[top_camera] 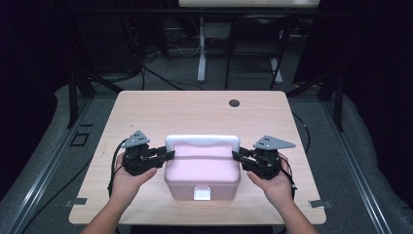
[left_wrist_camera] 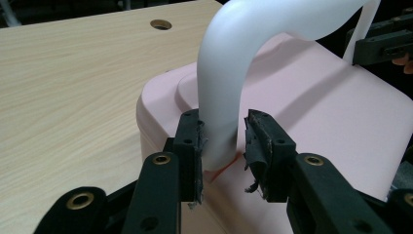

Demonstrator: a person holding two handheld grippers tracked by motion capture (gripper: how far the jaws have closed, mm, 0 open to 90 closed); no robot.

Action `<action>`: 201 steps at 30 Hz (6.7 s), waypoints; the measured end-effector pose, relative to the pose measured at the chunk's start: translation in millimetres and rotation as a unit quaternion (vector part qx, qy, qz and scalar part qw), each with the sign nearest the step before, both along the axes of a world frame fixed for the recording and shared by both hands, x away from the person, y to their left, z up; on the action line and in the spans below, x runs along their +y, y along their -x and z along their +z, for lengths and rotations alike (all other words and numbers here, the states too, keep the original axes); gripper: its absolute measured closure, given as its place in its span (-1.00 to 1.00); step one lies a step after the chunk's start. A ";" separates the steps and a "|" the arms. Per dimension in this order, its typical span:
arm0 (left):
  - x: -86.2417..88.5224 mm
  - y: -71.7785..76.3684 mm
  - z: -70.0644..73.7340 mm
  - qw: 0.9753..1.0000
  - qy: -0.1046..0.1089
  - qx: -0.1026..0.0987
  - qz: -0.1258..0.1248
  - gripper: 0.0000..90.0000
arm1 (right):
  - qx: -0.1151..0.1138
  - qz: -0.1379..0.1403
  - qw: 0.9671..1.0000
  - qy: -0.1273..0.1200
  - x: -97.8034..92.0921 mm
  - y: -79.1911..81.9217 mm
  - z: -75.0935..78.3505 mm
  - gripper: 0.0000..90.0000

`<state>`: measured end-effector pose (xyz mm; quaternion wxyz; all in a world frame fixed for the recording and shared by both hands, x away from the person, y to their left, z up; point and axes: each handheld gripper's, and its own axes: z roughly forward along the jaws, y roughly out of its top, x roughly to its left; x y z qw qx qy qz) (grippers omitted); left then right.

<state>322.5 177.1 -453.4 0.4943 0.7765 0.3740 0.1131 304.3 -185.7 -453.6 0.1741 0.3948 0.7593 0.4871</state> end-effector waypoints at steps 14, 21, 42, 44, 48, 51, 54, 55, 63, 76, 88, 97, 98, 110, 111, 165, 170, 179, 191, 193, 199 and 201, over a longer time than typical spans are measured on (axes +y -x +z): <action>0.1 5.2 0.9 1.000 -0.013 -0.009 0.000 0.62 | 0.002 0.001 1.000 -0.002 0.1 5.9 0.6 0.63; 0.5 7.3 1.8 1.000 -0.012 -0.002 0.000 0.62 | 0.003 0.005 1.000 -0.004 0.1 8.1 0.7 0.63; 3.3 2.5 10.5 1.000 -0.003 0.002 -0.003 0.62 | 0.006 -0.001 0.999 -0.035 -1.8 5.1 5.5 0.63; 3.6 2.3 11.9 1.000 -0.005 0.004 -0.005 0.62 | 0.006 -0.002 0.999 -0.037 -2.0 4.6 6.4 0.63; 4.1 0.8 14.3 1.000 0.000 0.004 -0.004 0.62 | 0.005 -0.003 0.999 -0.041 -2.4 3.4 8.8 0.63; 4.7 0.1 16.6 1.000 0.001 0.004 -0.002 0.62 | 0.005 -0.005 0.999 -0.043 -1.7 2.2 10.8 0.63; 5.2 -0.3 19.1 1.000 0.003 0.004 -0.002 0.62 | 0.005 -0.007 0.999 -0.046 -1.4 0.7 12.7 0.63; 5.2 -0.3 19.9 1.000 0.004 0.004 -0.001 0.62 | 0.006 -0.009 0.999 -0.049 -1.1 0.3 13.3 0.63; 6.2 -2.2 22.8 1.000 0.007 0.004 0.000 0.63 | 0.001 -0.010 0.999 -0.049 -0.1 0.2 16.8 0.63; 5.7 -3.7 24.1 1.000 0.017 0.002 0.001 0.62 | -0.003 -0.016 0.998 -0.060 -1.3 4.1 18.3 0.64; 14.2 2.5 29.0 1.000 0.022 -0.001 0.002 0.57 | 0.001 -0.014 0.998 -0.069 -2.4 1.6 18.1 0.64; 29.6 15.0 30.2 1.000 0.020 -0.003 0.006 0.70 | 0.002 -0.015 0.997 -0.070 -2.4 1.0 18.5 0.64; 32.2 16.4 29.7 1.000 0.019 -0.001 0.005 0.72 | 0.002 -0.015 0.997 -0.070 -2.4 0.9 18.7 0.64; 51.4 34.2 18.2 1.000 0.010 0.012 0.013 0.97 | 0.002 -0.015 0.997 -0.074 -2.9 -1.0 20.3 0.64; 51.4 35.7 15.6 1.000 0.009 0.014 0.013 0.98 | 0.002 -0.015 0.997 -0.073 -2.9 -1.0 20.3 0.64; -3.1 48.2 -6.7 0.997 -0.014 0.035 -0.071 0.99 | 0.010 -0.007 0.997 -0.076 -6.5 1.6 16.6 0.61; -3.1 47.6 -4.5 0.997 -0.012 0.034 -0.072 0.99 | 0.004 -0.010 0.996 -0.084 -11.9 5.9 20.3 0.60; -3.9 45.3 3.0 0.997 -0.012 0.026 -0.070 0.99 | -0.005 -0.015 0.997 -0.076 -23.2 16.8 21.8 0.71; -6.2 39.4 20.5 0.997 -0.018 0.019 -0.066 0.99 | 0.008 -0.035 0.998 -0.054 -36.1 29.3 7.8 0.72; -5.8 38.7 22.7 0.998 -0.019 0.019 -0.064 0.99 | 0.016 -0.037 0.998 -0.056 -37.6 29.5 2.9 0.73; -6.4 34.8 27.1 0.998 -0.015 0.015 -0.064 0.99 | 0.030 -0.019 0.998 -0.053 -34.3 33.7 -8.7 0.90; -6.9 33.4 28.6 0.998 -0.011 0.015 -0.062 0.99 | 0.030 -0.015 0.998 -0.049 -31.0 34.7 -11.2 0.94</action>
